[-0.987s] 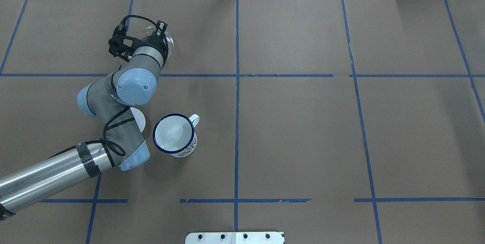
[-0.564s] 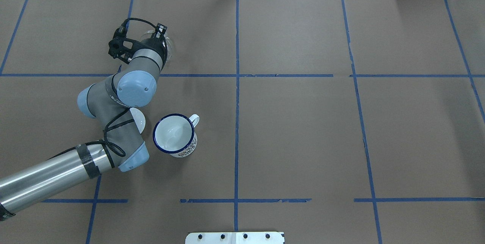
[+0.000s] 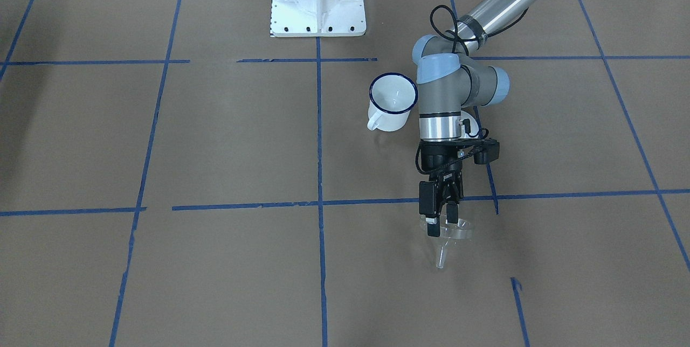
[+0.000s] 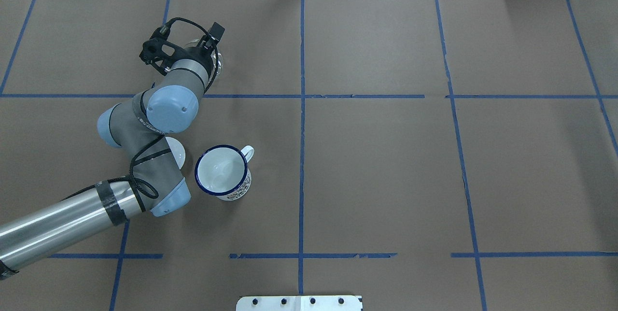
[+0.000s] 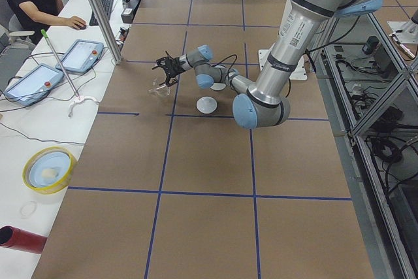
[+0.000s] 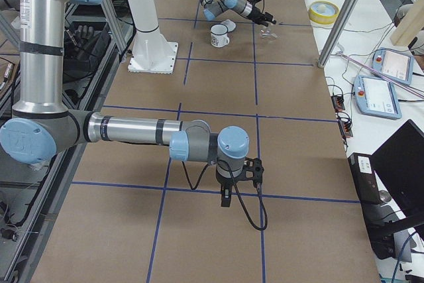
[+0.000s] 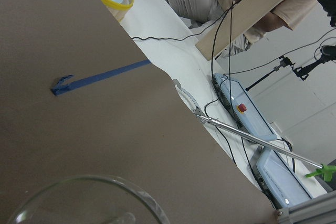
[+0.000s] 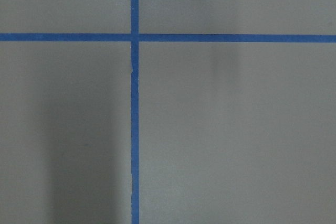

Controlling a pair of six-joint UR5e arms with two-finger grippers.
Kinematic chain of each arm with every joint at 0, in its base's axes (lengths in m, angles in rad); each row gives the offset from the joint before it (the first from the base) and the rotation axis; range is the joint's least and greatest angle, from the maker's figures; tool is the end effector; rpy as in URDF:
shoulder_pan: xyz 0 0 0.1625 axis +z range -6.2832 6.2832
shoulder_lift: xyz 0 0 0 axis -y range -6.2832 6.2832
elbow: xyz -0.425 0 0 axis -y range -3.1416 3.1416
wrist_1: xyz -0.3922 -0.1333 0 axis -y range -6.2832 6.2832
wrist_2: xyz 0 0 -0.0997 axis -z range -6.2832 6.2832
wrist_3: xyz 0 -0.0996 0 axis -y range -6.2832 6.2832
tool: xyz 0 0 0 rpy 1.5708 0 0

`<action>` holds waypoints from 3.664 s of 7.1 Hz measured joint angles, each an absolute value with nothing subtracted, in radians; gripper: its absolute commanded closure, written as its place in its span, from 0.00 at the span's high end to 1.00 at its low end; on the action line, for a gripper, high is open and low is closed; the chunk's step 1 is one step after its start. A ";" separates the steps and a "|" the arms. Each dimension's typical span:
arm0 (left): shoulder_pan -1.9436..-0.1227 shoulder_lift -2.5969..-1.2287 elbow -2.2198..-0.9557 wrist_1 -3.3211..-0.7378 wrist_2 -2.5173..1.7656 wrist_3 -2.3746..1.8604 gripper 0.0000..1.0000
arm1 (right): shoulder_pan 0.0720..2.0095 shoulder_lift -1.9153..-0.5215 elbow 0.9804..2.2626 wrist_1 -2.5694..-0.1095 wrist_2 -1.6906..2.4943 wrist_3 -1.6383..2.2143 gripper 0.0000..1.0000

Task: Remove funnel from cup
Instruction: 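Carry the funnel farther from the robot and lower it onto the table, then open the left gripper and move it to the white lid, then grasp the white lid by its knob with the left gripper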

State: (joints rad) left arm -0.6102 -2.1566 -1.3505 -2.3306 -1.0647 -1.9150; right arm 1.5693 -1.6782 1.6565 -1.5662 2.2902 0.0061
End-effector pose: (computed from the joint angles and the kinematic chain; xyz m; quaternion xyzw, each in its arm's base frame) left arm 0.4883 -0.5630 0.3240 0.2784 0.4838 -0.4947 0.6661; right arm 0.0670 -0.4451 0.6702 -0.0093 -0.3519 0.0052 0.9360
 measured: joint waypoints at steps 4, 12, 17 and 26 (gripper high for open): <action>-0.670 -2.025 -1.651 -2.026 -1.454 -1.560 1.00 | 1.569 -1.678 1.657 -1.566 2.290 0.006 1.00; -0.712 -1.781 -1.832 -1.923 -1.799 -1.228 1.00 | 1.569 -1.678 1.656 -1.566 2.290 0.006 1.00; -0.593 -1.764 -1.868 -1.846 -1.792 -1.245 0.69 | 1.569 -1.678 1.657 -1.566 2.290 0.006 1.00; -0.590 -1.774 -1.877 -1.829 -1.794 -1.231 0.59 | 1.569 -1.678 1.656 -1.566 2.290 0.006 1.00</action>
